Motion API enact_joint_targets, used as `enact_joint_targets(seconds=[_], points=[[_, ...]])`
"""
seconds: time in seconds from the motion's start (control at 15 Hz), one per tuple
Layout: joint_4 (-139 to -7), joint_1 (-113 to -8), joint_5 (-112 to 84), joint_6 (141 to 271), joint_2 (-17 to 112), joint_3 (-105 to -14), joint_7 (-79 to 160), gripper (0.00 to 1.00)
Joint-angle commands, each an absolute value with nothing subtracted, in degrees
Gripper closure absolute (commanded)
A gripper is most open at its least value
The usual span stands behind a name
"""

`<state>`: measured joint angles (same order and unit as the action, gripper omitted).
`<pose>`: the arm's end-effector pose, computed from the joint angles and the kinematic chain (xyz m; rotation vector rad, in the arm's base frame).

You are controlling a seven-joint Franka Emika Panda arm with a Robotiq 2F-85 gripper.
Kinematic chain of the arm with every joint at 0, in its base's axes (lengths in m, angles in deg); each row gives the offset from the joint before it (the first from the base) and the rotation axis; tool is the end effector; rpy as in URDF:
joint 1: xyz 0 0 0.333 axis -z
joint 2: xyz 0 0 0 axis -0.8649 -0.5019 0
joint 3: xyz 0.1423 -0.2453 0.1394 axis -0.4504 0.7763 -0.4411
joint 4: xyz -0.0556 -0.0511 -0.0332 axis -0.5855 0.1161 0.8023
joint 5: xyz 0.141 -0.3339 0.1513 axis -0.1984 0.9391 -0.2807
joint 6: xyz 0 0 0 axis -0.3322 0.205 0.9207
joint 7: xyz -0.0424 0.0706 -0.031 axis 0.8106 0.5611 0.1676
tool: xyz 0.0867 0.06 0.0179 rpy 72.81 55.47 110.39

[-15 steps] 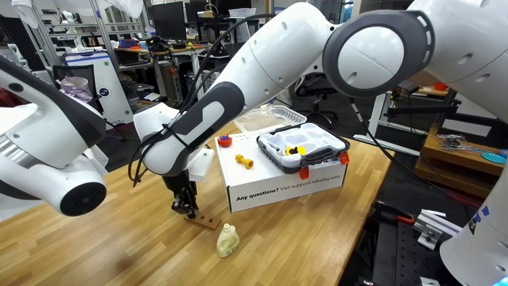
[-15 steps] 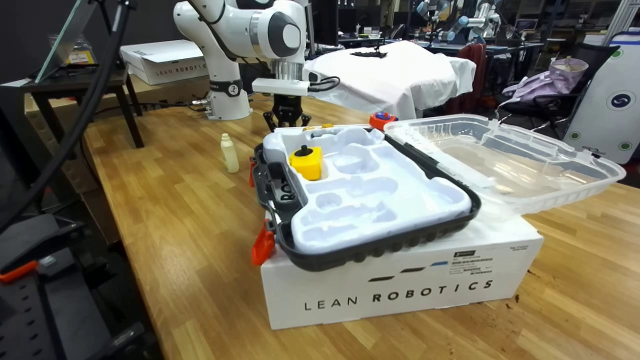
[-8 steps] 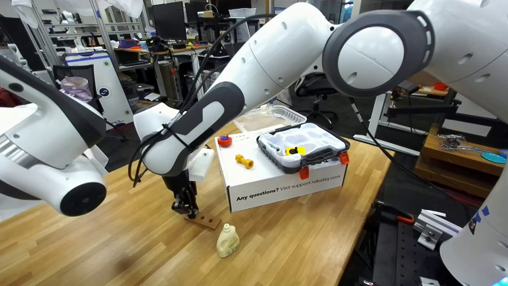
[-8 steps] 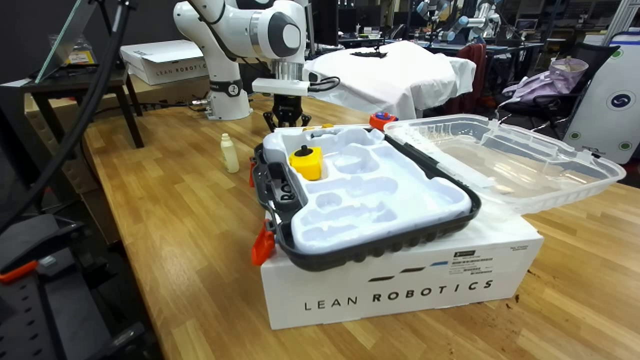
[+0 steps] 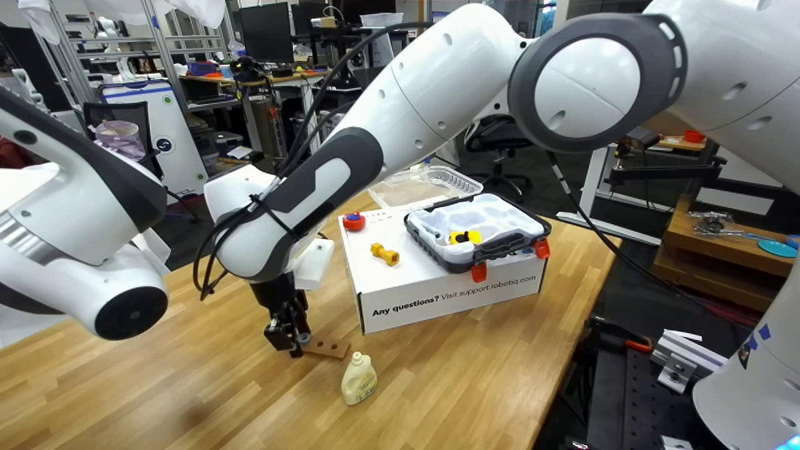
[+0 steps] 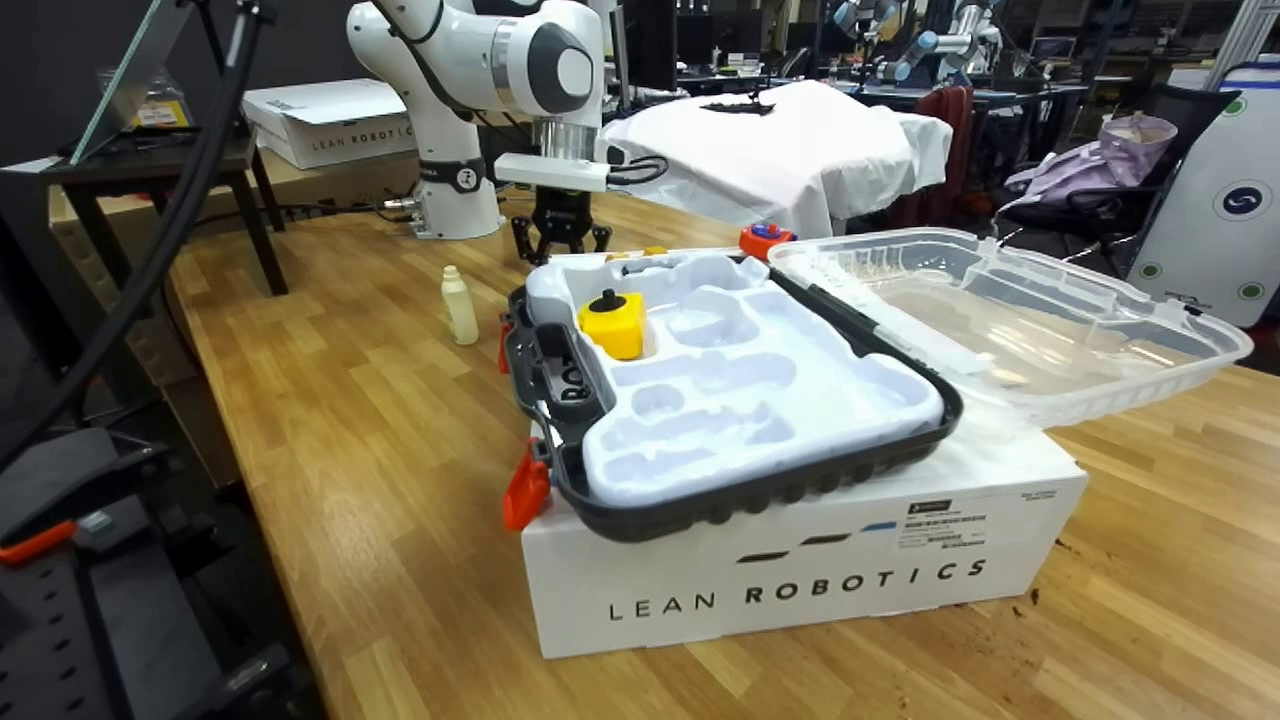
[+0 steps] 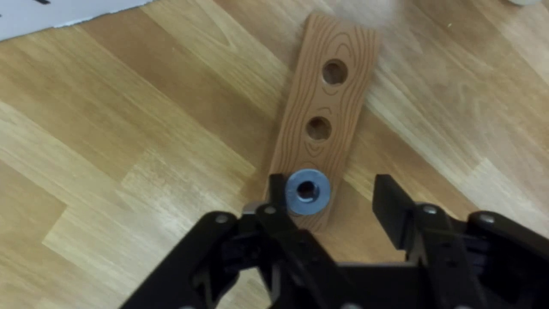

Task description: Move the nut from the box to the wooden block

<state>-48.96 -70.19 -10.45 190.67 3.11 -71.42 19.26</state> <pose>0.7070 0.2009 0.1201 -2.9557 -0.9304 0.2563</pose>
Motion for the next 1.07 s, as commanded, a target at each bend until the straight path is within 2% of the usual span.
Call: enact_joint_targets(seconds=[0.0, 0.07, 0.2, 0.6, 1.0], points=[[-47.37, -69.23, -12.11, 187.83, 2.46, -73.18, 16.64, 0.13], [-47.67, -69.18, -12.22, 187.75, 2.71, -73.18, 16.61, 0.05], [-48.38, -68.99, -12.33, 187.89, 3.28, -72.99, 16.54, 0.00], [-52.49, -67.75, -11.99, 189.57, 7.33, -72.54, 16.86, 0.00], [-66.21, -67.16, -12.35, 192.94, 20.38, -73.12, 17.64, 0.00]])
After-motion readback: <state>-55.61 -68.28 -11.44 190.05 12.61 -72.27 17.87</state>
